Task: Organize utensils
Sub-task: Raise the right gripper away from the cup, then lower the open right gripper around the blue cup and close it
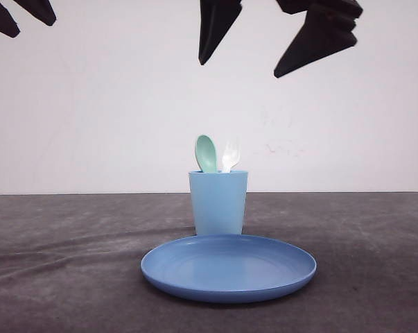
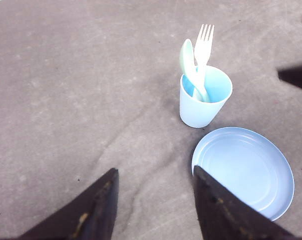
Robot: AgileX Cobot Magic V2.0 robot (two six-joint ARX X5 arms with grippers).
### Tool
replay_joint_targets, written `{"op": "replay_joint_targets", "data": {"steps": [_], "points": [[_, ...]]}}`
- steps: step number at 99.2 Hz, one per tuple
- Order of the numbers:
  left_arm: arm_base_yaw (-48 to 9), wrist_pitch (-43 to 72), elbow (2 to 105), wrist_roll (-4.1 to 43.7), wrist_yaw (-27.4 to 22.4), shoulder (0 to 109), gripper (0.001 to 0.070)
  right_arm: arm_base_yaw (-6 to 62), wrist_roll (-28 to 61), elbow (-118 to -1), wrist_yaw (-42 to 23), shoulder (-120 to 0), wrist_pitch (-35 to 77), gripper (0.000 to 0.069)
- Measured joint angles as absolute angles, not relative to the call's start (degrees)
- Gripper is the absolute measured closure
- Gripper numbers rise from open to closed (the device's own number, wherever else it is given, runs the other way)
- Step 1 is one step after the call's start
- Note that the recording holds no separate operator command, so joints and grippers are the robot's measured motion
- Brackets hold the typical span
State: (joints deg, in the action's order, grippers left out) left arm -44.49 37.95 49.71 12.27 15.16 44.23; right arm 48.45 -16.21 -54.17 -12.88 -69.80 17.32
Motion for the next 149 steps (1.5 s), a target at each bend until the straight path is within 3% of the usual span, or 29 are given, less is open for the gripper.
{"op": "replay_joint_targets", "data": {"steps": [16, 47, 117, 149], "points": [[-44.49, 38.0, 49.69, 12.51, 15.16, 44.23, 0.0429, 48.42, -21.21, -54.17, -11.53, -71.26, 22.85, 0.001], [-44.49, 37.98, 49.71, 12.91, 15.16, 44.23, 0.0429, 48.34, -26.48, -54.17, -10.0, -77.71, 23.51, 0.001], [-44.49, 38.06, 49.71, 12.91, 15.16, 44.23, 0.0429, 42.59, -28.4, -54.24, -3.46, -91.57, 11.97, 0.001], [-44.49, 37.98, 49.71, 12.91, 15.16, 44.23, 0.0429, 41.21, -27.38, -58.94, -1.87, -97.49, 12.64, 0.001]]}}
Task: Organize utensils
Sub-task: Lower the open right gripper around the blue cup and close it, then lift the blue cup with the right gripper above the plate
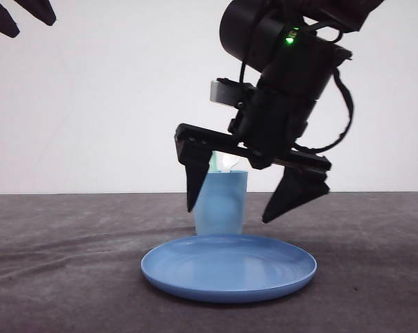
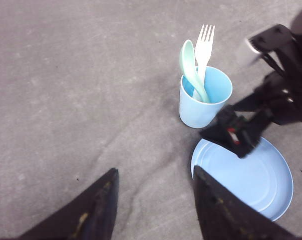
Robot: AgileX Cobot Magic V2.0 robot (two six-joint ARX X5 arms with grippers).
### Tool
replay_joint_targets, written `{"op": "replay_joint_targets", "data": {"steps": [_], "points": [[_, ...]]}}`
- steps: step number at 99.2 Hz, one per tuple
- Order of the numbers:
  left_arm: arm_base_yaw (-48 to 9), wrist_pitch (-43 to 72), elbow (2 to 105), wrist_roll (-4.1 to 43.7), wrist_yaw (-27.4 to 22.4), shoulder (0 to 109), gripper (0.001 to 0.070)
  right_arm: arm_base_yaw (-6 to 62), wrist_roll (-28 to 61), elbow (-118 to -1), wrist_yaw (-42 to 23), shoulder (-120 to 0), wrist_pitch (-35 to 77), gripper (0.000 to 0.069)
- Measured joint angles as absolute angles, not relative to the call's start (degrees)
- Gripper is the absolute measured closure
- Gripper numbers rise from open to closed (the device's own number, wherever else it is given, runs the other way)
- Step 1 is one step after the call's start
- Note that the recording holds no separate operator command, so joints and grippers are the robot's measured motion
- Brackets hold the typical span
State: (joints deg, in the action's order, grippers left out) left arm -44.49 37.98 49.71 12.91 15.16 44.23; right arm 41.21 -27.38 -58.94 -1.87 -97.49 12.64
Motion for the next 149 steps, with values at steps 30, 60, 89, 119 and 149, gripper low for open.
{"op": "replay_joint_targets", "data": {"steps": [30, 60, 89, 119, 149], "points": [[-44.49, 37.98, 49.71, 12.91, 15.16, 44.23, 0.0429, 40.25, -25.02, -64.51, -1.72, -102.28, 13.74, 0.001], [-44.49, 37.98, 49.69, 12.88, 15.16, 44.23, 0.0429, 38.92, -23.81, -66.98, -1.72, -105.6, 13.91, 0.001], [-44.49, 37.91, 49.71, 12.88, 15.16, 44.23, 0.0429, 38.72, -23.29, -67.07, -1.72, -105.93, 13.45, 0.0075], [-44.49, 37.91, 49.71, 12.88, 15.16, 44.23, 0.0429, 38.79, -21.69, -67.26, -2.15, -105.93, 13.56, 0.0274], [-44.49, 37.95, 49.71, 12.88, 15.16, 44.23, 0.0429, 39.86, -17.72, -71.55, -5.41, -103.2, 21.91, 0.0274]]}}
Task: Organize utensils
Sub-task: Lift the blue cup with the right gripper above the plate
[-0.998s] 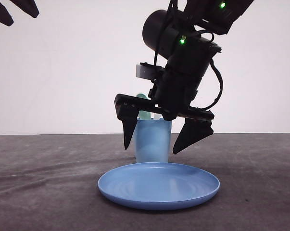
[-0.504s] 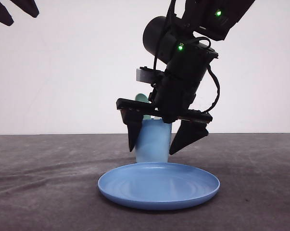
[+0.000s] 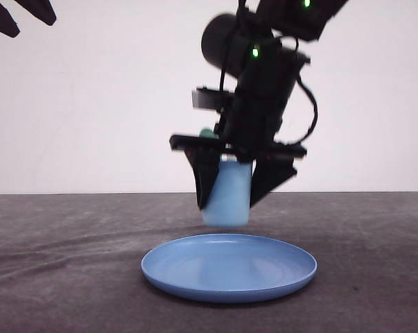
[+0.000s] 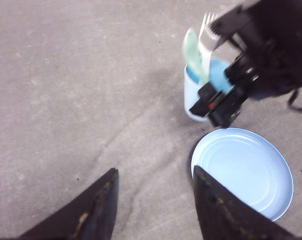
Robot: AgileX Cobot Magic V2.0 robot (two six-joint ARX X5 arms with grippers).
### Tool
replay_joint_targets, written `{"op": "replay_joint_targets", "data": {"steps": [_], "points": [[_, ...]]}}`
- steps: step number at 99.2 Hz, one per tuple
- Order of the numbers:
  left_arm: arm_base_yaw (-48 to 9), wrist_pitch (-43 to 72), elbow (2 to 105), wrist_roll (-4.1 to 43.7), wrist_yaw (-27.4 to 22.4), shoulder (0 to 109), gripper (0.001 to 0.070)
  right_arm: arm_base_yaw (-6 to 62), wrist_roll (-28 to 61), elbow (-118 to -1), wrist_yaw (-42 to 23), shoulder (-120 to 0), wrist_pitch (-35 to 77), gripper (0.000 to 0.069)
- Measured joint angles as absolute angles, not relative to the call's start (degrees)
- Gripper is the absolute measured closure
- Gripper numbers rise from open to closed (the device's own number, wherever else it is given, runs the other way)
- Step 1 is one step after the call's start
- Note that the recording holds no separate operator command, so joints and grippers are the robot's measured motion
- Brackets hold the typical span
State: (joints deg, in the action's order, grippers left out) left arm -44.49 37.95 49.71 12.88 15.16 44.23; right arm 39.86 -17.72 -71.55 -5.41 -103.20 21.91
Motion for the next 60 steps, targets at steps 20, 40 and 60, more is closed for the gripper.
{"op": "replay_joint_targets", "data": {"steps": [20, 40, 60], "points": [[-44.49, 37.98, 49.71, 12.88, 15.16, 44.23, 0.0429, 42.52, -15.16, -73.32, -6.02, -93.21, 24.8, 0.0275], [-44.49, 37.98, 49.71, 12.88, 15.16, 44.23, 0.0429, 45.25, -14.76, -73.47, -6.24, -84.34, 31.66, 0.0276], [-44.49, 37.98, 49.71, 12.88, 15.16, 44.23, 0.0429, 48.12, -14.59, -73.47, -8.58, -80.49, 37.89, 0.0276]]}}
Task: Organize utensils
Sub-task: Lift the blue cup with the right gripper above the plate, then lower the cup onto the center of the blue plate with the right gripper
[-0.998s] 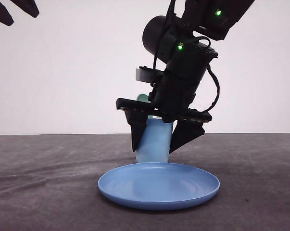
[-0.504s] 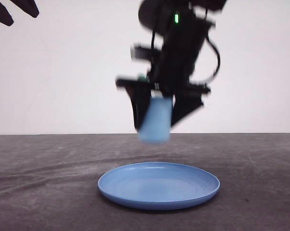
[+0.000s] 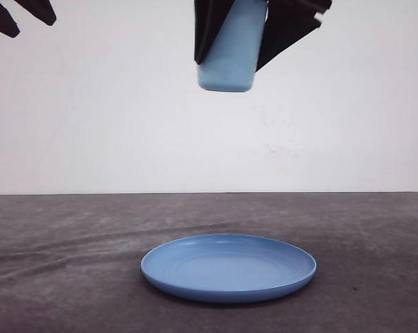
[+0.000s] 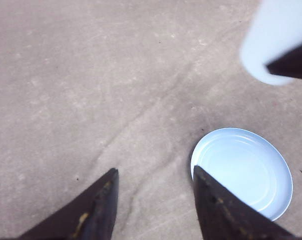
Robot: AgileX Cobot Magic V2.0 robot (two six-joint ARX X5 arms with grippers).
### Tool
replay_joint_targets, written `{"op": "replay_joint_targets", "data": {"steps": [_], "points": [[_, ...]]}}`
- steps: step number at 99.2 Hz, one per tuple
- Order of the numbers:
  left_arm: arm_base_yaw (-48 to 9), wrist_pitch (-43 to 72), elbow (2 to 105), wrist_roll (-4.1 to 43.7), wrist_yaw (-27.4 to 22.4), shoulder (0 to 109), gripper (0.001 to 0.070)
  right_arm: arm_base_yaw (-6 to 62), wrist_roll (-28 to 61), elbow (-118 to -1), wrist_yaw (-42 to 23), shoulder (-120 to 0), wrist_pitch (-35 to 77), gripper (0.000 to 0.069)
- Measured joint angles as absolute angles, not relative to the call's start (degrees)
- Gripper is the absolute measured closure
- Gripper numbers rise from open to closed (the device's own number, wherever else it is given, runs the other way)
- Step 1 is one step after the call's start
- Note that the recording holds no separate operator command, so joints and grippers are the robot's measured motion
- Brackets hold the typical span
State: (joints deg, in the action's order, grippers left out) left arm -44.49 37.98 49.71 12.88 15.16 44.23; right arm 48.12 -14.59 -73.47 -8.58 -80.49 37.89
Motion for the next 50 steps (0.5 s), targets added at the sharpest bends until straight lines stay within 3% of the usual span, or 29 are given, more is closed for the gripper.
{"op": "replay_joint_targets", "data": {"steps": [21, 50], "points": [[-44.49, 37.98, 49.71, 12.88, 15.16, 44.25, 0.0429, 51.48, -14.35, -70.24, -9.23, -80.51, 38.57, 0.0276], [-44.49, 37.98, 49.71, 12.88, 15.16, 44.23, 0.0429, 56.12, -17.17, -55.88, -12.08, -81.12, 24.77, 0.0279]]}}
